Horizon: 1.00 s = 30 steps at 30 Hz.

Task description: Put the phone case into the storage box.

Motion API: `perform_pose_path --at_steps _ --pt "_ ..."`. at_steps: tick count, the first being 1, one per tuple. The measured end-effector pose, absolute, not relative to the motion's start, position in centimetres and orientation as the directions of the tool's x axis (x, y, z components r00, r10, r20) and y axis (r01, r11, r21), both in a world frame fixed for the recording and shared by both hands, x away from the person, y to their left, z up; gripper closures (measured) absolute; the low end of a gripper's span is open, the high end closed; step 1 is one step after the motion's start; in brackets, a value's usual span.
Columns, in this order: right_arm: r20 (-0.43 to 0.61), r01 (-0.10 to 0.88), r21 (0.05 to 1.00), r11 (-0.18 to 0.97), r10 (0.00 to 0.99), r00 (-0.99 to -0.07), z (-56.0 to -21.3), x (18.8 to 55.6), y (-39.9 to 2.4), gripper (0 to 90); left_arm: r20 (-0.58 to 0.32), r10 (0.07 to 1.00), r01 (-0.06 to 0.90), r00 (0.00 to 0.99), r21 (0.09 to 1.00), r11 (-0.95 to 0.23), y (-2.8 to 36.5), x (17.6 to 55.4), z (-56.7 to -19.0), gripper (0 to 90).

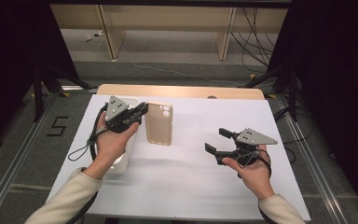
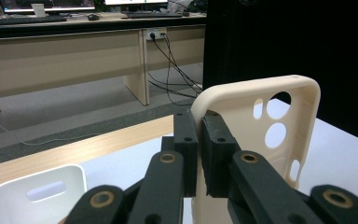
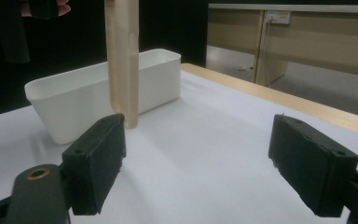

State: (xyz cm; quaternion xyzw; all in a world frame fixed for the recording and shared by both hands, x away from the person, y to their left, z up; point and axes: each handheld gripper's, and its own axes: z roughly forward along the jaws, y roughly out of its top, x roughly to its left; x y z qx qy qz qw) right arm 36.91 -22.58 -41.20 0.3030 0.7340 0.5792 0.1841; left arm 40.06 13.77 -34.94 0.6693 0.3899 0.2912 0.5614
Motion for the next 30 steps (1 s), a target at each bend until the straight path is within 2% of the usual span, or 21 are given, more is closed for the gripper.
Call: perform_pose_path --at_steps 30 --pt "0.091 0.221 0.969 0.110 0.674 -0.733 -41.5 35.4 -24.7 18.1 -0.044 0.871 0.187 0.490 0.981 -0.056 15.6 40.1 -34.1 85.2"
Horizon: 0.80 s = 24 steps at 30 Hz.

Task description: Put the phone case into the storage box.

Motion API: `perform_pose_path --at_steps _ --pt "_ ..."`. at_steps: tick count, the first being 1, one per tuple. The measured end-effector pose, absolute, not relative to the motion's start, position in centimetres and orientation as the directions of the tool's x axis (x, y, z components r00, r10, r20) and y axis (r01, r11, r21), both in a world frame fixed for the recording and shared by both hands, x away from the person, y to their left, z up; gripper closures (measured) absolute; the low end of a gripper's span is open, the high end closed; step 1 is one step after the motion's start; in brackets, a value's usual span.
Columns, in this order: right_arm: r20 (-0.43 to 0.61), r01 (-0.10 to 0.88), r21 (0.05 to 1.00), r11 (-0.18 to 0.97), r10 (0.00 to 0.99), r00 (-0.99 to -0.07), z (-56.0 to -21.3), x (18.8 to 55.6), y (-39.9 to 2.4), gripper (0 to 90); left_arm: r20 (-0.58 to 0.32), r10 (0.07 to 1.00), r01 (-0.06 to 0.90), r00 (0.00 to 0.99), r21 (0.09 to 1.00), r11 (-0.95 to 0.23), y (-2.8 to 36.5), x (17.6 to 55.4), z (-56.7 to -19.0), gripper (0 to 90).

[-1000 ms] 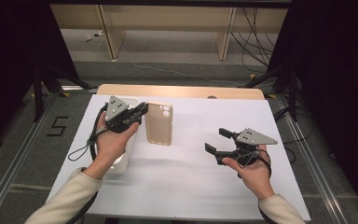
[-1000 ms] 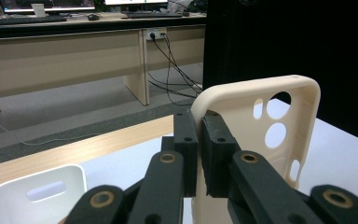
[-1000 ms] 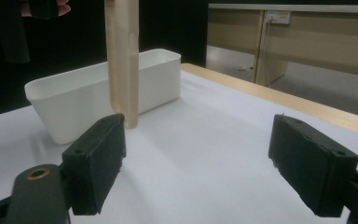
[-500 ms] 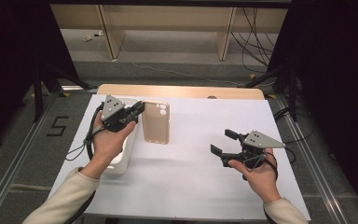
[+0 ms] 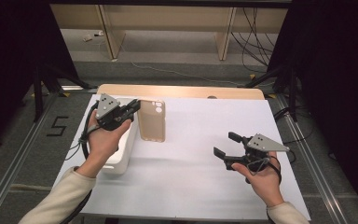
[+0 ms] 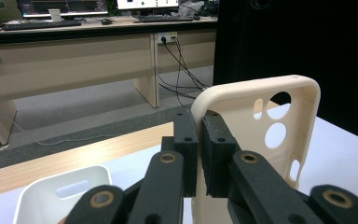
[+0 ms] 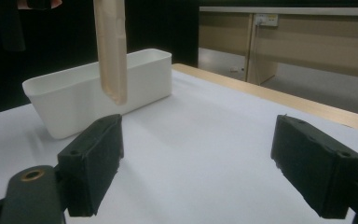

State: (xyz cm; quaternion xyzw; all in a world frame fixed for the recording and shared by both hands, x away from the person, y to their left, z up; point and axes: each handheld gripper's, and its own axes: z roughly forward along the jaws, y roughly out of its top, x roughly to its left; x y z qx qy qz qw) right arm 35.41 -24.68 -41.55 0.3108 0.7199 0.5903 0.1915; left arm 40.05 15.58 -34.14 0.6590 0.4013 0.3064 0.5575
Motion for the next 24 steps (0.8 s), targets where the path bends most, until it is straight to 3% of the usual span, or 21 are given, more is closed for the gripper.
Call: perform_pose_path --at_steps 24 --pt "0.093 0.242 0.962 0.124 0.688 -0.720 -42.0 34.8 -25.1 17.4 -0.039 0.882 0.185 0.470 0.981 -0.055 16.8 40.1 -33.6 85.3"
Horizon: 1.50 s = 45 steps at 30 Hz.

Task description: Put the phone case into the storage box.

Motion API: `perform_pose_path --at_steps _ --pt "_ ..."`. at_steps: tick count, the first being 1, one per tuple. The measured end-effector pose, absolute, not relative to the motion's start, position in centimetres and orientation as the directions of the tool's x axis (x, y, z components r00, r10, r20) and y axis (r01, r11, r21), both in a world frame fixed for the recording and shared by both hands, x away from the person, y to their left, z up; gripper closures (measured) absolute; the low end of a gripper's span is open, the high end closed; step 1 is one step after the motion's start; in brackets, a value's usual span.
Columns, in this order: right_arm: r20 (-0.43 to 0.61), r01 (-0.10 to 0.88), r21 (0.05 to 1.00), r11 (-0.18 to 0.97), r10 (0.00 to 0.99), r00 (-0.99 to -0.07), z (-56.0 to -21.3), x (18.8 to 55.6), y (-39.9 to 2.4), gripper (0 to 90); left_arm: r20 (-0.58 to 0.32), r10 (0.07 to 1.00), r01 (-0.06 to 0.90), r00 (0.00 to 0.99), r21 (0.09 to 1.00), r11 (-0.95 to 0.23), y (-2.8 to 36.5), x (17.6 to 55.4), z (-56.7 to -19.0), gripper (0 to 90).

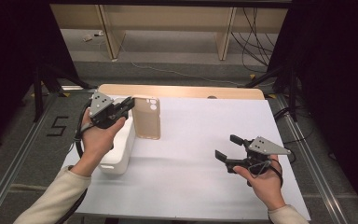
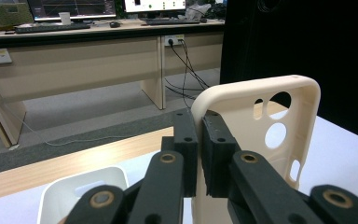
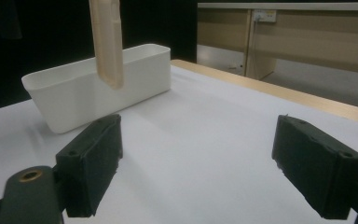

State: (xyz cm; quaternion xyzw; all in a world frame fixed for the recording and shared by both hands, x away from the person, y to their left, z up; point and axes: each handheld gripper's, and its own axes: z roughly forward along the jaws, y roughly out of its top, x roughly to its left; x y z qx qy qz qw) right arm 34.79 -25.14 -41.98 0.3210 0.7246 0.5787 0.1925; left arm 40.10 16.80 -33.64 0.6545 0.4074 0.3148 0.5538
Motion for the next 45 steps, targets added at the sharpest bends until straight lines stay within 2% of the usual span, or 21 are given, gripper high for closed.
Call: perform_pose_path --at_steps 45 --pt "0.069 0.235 0.961 0.148 0.692 -0.719 -42.2 34.4 -25.9 16.5 -0.044 0.899 0.173 0.437 0.984 -0.036 18.6 40.5 -32.8 85.2"
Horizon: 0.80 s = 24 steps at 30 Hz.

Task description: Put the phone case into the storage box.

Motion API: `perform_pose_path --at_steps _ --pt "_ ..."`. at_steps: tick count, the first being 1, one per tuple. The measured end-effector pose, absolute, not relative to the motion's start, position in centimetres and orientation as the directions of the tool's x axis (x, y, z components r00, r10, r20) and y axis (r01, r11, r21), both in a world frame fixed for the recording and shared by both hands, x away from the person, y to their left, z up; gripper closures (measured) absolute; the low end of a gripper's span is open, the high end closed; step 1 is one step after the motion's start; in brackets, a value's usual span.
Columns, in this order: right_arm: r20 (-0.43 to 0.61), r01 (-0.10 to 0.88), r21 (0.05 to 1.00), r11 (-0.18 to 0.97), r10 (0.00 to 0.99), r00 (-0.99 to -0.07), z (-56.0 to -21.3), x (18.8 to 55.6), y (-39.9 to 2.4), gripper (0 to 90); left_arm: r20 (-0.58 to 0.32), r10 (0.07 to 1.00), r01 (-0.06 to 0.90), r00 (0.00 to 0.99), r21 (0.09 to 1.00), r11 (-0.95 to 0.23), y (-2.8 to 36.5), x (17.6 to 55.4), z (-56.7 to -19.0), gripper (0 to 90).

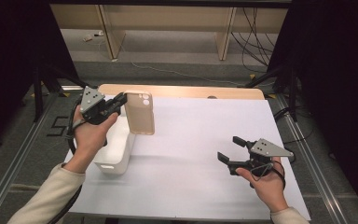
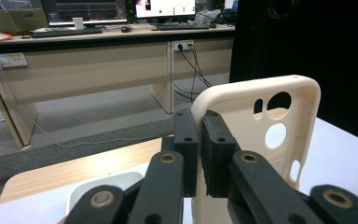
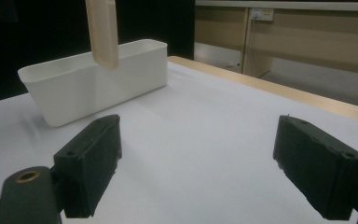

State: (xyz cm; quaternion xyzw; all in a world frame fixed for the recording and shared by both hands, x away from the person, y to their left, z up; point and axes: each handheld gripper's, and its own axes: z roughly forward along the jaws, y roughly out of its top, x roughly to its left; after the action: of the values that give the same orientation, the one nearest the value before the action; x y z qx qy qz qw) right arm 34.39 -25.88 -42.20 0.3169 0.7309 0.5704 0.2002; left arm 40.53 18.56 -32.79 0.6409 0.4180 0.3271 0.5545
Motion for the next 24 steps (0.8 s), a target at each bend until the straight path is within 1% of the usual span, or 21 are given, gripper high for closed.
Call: perform_pose_path --at_steps 7,8,14,16,17,18,24 --pt "0.072 0.239 0.960 0.147 0.694 -0.716 -42.2 34.3 -26.0 16.4 -0.040 0.902 0.169 0.430 0.985 -0.036 18.9 40.6 -32.6 85.2" --pt "0.074 0.226 0.965 0.133 0.691 -0.719 -42.3 34.3 -25.9 16.4 -0.043 0.903 0.169 0.428 0.985 -0.033 18.9 40.7 -32.6 85.2" --pt "0.063 0.234 0.960 0.155 0.692 -0.719 -42.2 34.0 -26.1 16.5 -0.042 0.905 0.168 0.423 0.985 -0.033 19.2 40.8 -32.5 85.2" --pt "0.067 0.224 0.965 0.139 0.691 -0.720 -42.3 34.0 -26.0 16.5 -0.041 0.906 0.167 0.421 0.985 -0.033 19.3 40.8 -32.4 85.2" --pt "0.068 0.241 0.958 0.158 0.688 -0.723 -42.1 33.9 -26.1 16.5 -0.043 0.907 0.167 0.419 0.986 -0.030 19.3 40.8 -32.3 85.2" --pt "0.060 0.225 0.963 0.151 0.691 -0.720 -42.2 33.9 -26.1 16.5 -0.041 0.907 0.166 0.419 0.986 -0.032 19.4 40.8 -32.3 85.2" --pt "0.052 0.221 0.963 0.153 0.700 -0.712 -42.1 33.7 -26.1 16.5 -0.040 0.911 0.166 0.411 0.986 -0.032 19.6 40.9 -32.2 85.2"
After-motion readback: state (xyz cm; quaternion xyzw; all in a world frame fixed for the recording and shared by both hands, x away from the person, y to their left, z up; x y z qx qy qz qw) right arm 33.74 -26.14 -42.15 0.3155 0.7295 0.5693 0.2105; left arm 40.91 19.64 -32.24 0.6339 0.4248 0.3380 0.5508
